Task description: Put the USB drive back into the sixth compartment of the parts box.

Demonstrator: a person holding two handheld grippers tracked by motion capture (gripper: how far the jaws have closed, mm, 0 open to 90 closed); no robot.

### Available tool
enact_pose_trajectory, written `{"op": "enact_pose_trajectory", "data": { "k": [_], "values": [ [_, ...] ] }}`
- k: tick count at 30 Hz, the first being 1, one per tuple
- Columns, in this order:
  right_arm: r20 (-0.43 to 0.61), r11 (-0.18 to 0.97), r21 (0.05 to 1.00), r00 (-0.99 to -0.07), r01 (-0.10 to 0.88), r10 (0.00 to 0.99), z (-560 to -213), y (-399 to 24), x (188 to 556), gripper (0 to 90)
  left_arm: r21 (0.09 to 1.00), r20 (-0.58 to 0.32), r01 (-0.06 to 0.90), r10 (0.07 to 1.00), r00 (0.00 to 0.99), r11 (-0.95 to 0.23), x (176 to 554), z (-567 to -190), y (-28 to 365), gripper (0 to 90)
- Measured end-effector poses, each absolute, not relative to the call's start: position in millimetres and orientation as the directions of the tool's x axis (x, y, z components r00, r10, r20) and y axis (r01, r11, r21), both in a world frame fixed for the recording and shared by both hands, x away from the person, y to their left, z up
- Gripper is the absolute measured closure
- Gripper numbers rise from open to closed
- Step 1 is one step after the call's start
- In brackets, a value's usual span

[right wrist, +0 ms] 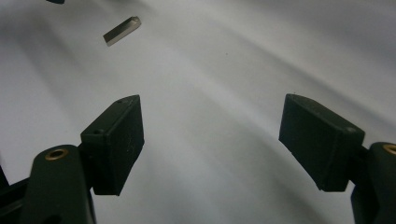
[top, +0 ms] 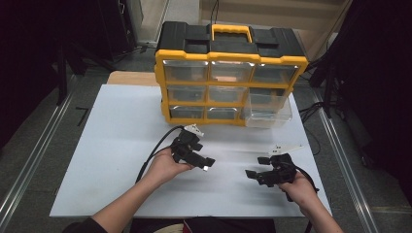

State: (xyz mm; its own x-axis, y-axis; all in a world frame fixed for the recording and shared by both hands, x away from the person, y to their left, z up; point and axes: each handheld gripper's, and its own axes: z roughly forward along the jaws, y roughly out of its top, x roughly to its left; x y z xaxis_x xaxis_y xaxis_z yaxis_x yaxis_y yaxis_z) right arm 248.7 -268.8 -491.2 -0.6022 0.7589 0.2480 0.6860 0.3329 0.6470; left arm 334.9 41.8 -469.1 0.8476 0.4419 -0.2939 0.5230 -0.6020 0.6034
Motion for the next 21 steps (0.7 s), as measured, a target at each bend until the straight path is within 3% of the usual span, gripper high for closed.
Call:
{"op": "enact_pose_trajectory", "data": {
  "k": [21],
  "values": [
    [0.240,0.344,0.643,-0.606,0.684,0.758,-491.5,-269.1,248.8,20.3,0.547,-0.232,0.532,0.493,0.838,-0.647,325.6,-492.9,32.9,23.6]
  ]
}}
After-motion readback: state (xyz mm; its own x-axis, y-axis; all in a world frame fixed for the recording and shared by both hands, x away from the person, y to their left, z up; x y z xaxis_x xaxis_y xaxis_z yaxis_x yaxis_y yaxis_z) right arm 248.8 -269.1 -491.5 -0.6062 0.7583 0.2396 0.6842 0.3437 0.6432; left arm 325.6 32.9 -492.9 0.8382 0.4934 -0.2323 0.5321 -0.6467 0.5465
